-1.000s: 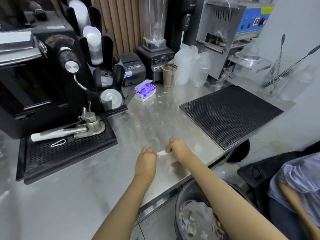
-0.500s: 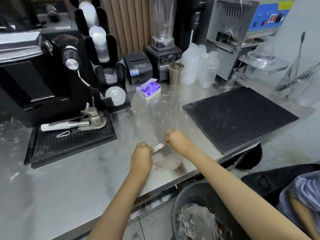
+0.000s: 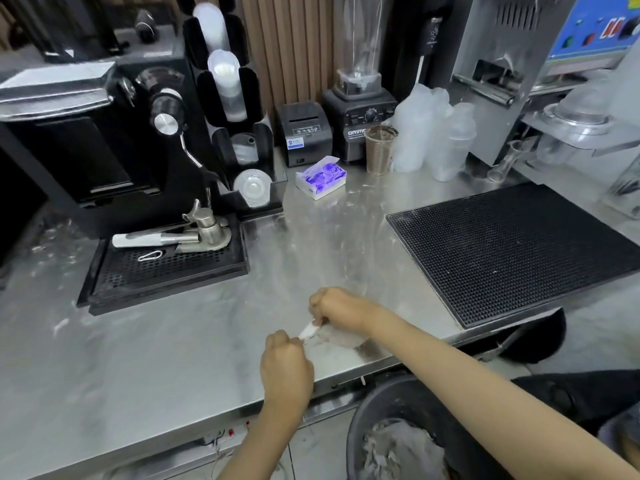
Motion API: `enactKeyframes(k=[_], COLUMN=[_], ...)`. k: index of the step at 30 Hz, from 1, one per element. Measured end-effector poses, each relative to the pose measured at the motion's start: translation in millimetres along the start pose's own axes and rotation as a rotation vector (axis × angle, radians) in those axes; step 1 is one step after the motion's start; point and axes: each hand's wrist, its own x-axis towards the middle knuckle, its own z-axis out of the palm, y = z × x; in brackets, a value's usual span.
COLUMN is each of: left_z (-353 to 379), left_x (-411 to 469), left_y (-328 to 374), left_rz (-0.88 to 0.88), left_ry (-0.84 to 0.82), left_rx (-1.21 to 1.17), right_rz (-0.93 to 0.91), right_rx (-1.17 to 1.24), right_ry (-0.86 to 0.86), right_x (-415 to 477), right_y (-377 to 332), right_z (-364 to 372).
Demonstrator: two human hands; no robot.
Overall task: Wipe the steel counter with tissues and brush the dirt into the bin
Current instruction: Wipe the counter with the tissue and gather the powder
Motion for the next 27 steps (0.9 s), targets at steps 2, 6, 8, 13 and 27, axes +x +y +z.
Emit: enactKeyframes(k=[2, 6, 8, 13, 27], left_z=[3.7, 17.5, 10.8, 16.2, 28.3], left_x=[-1.3, 0.7, 4.9, 30.9, 67.4], left_y=[13.9, 52.0, 68.9, 67.7, 52.8], left_rz=[0.009, 0.114, 0.114, 0.136, 0.329], left_ry=[-0.062, -0.021, -0.074, -0.035, -0.114], left_rx=[-0.066, -0.052, -0.071, -0.085, -0.057], right_rz=[0.015, 0.107, 0.166, 0.175, 0.269], right_rx=[0.007, 0.197, 0.240, 0.166, -0.019], right_ry=[-0.032, 0.015, 0.076, 0.093, 0.225], right_x=[-4.5, -23.1, -31.8, -31.4, -54.3], right_y=[11.4, 32.6, 40.5, 49.7, 72.0], right_z=[-3.6, -21.6, -34.2, -57.5, -23.8])
